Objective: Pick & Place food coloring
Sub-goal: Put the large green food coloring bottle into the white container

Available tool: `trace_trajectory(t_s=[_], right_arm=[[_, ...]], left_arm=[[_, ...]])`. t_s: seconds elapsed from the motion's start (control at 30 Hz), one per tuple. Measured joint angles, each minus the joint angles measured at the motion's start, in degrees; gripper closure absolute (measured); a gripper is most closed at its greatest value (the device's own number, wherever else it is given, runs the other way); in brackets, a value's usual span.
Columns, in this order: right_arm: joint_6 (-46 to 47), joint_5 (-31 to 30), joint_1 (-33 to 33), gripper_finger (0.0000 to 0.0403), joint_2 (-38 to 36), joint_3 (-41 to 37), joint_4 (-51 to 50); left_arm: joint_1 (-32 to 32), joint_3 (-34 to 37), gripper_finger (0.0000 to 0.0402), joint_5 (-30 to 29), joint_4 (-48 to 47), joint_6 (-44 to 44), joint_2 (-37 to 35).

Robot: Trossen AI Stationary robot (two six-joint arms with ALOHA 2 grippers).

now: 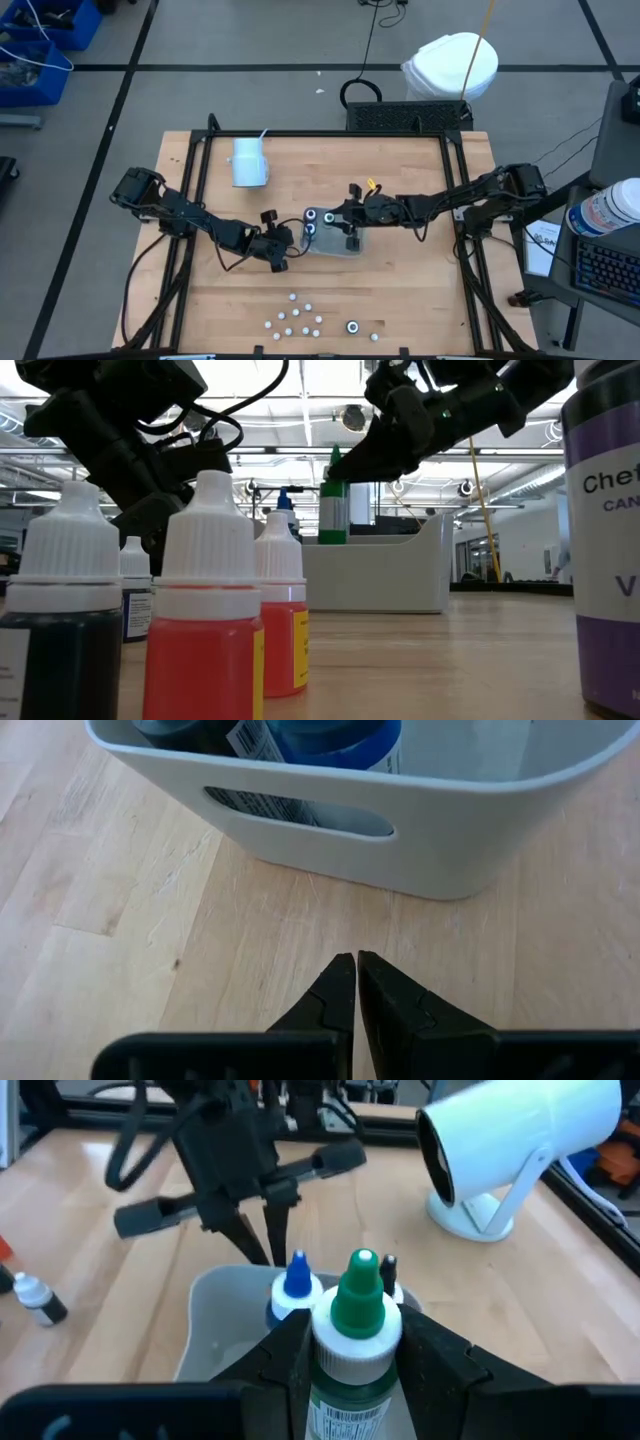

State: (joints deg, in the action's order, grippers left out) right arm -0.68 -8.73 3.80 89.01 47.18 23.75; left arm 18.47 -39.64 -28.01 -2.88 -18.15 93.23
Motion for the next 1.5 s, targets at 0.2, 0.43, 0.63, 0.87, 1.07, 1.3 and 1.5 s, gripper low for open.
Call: trace_trajectory(t_s=[0.2,0.43,0.63,0.87,1.07,1.3,1.5], right_arm=[[1.0,-0.1,-0.5,0.0293,2.5,-0.3,2.0],[1.9,-0.1,-2.0,0.0293,7.2,-0.3,5.8],[2.8,0.0,-3.2,0.0292,9.8,-0.3,8.6],[3.4,0.1,-3.3,0.0291,12.4,-0.2,10.0],[3.5,0.0,-3.3,0.0289,12.9,-0.1,10.1],[2.8,0.0,-3.3,0.0252,12.9,-0.3,11.4],[2.0,0.0,-3.3,0.0222,12.9,-0.3,12.9]], left_arm=[[0.0,0.0,0.0376,-0.4,0.1,0.3,0.0],[0.0,0.0,0.0376,-0.4,0.1,0.2,0.0],[0.0,0.0,0.0376,-0.4,0.0,0.2,0.0],[0.0,0.0,0.0376,-0.4,0.1,0.4,0.0],[0.0,0.0,0.0376,-0.4,0.1,0.4,0.0],[0.0,0.0,0.0376,-0.4,0.1,0.0,0.0],[0.0,0.0,0.0376,-0.4,0.1,0.0,0.0]])
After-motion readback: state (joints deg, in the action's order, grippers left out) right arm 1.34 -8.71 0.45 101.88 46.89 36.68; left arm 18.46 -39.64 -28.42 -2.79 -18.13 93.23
